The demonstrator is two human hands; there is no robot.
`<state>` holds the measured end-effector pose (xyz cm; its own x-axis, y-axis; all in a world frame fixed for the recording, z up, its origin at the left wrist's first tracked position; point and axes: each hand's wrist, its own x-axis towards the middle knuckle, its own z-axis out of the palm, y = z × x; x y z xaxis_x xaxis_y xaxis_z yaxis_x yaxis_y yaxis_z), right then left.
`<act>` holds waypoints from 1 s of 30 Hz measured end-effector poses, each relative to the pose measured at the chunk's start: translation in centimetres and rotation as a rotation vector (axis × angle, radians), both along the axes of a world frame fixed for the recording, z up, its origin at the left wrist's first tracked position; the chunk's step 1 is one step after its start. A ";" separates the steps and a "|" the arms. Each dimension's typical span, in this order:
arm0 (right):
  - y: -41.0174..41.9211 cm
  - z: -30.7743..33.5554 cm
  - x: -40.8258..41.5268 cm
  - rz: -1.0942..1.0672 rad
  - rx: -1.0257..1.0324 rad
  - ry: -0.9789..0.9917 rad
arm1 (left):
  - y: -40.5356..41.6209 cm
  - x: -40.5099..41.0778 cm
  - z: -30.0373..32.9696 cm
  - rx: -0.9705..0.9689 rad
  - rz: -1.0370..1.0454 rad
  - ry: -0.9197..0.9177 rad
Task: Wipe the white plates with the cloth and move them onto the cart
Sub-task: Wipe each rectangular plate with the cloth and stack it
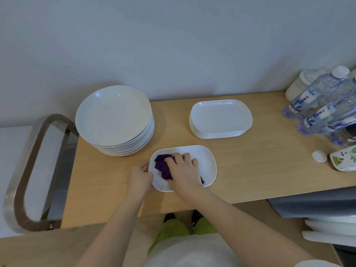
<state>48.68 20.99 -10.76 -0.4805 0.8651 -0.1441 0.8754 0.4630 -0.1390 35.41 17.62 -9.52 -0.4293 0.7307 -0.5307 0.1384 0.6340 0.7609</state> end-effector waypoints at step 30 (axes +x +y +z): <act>3.5 3.0 16.6 -0.575 0.092 0.184 | -1.1 0.3 -0.4 0.000 0.027 0.220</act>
